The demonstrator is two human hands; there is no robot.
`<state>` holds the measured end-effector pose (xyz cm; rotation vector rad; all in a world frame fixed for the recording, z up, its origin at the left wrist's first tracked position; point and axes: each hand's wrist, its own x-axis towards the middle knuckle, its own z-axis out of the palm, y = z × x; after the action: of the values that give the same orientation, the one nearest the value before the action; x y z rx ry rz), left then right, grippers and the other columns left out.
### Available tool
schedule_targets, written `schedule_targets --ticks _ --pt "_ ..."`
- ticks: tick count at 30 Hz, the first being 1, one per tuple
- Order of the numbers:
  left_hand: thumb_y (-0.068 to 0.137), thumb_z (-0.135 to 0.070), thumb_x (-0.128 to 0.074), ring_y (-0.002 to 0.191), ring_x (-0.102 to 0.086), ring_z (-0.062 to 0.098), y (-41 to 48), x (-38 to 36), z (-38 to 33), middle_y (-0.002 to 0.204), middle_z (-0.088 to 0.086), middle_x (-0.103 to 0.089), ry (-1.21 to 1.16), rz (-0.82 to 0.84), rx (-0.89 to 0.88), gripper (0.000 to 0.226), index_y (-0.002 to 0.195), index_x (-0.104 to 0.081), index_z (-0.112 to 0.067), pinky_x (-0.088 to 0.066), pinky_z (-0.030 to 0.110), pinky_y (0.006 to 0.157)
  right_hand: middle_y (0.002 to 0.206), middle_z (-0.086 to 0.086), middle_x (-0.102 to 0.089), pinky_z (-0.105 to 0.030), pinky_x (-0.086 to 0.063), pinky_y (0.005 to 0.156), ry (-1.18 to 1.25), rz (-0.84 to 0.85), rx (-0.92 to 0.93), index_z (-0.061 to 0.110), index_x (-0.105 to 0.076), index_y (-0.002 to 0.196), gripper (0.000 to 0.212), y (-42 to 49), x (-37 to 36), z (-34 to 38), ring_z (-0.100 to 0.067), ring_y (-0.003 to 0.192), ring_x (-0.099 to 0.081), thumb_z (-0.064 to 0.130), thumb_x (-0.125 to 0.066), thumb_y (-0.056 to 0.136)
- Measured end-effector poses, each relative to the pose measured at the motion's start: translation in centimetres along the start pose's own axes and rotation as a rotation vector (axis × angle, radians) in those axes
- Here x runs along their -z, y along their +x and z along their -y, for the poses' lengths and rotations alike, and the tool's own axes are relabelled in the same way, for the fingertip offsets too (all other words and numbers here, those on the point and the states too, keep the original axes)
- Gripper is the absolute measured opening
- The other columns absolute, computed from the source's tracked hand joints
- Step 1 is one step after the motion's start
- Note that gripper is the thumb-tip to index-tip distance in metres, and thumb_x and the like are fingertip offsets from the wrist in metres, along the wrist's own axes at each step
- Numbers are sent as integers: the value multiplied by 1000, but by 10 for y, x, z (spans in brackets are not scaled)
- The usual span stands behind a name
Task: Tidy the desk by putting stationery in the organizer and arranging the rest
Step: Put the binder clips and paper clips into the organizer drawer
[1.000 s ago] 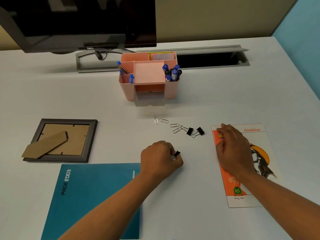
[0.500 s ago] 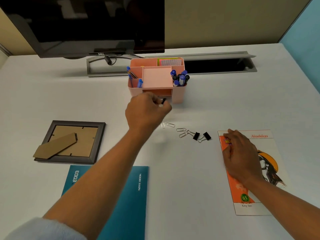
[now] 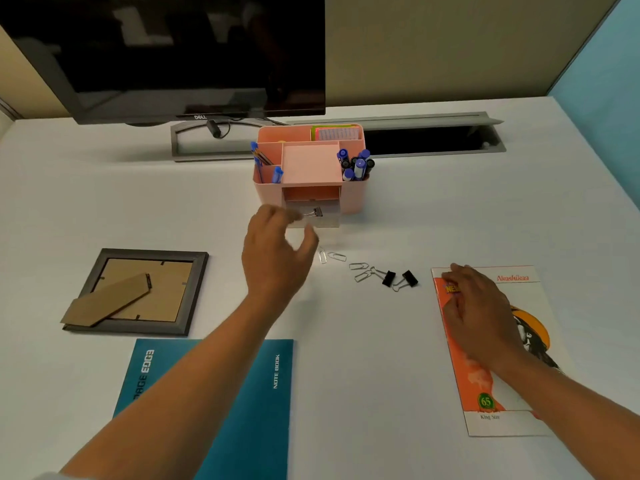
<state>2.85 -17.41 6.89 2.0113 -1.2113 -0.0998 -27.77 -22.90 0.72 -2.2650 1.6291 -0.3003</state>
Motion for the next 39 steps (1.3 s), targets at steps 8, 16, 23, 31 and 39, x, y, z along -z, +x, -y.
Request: schedule_targets --ticks 8,16,23,31,39 --pt "90 -50 -50 111 -52 22 -73 -9 81 117 2 -57 301 197 -67 42 109 -62 -14 -39 37 92 136 8 -52 -26 -32 101 101 186 96 31 -57 128 43 17 19 15 -15 125 -47 23 -66 87" --pt "93 -53 -44 115 -49 22 -81 -12 81 120 2 -55 358 226 -108 45 112 -60 -15 -37 37 96 116 11 -54 -25 -40 83 -95 376 262 37 -55 132 47 54 20 36 -11 107 -51 24 -64 87" --pt "93 -52 -45 114 -49 21 -82 -12 81 120 1 -55 348 216 -105 44 111 -60 -15 -37 37 97 99 16 -62 -30 -48 72 -196 330 238 37 -66 99 24 64 41 55 -5 83 -54 35 -70 76" --pt "94 -53 -43 114 -49 21 -80 -11 82 120 1 -55 365 229 -95 45 112 -59 -16 -36 36 98 97 17 -63 -33 -54 69 -10 126 420 33 -69 100 23 96 66 142 -5 76 -61 38 -71 77" --pt "95 -55 -40 115 -49 21 -80 -10 81 121 0 -54 358 246 -86 47 114 -59 -16 -38 36 98 98 3 -69 -30 -51 73 -102 37 374 26 -67 103 23 128 31 209 -19 88 -62 41 -66 85"
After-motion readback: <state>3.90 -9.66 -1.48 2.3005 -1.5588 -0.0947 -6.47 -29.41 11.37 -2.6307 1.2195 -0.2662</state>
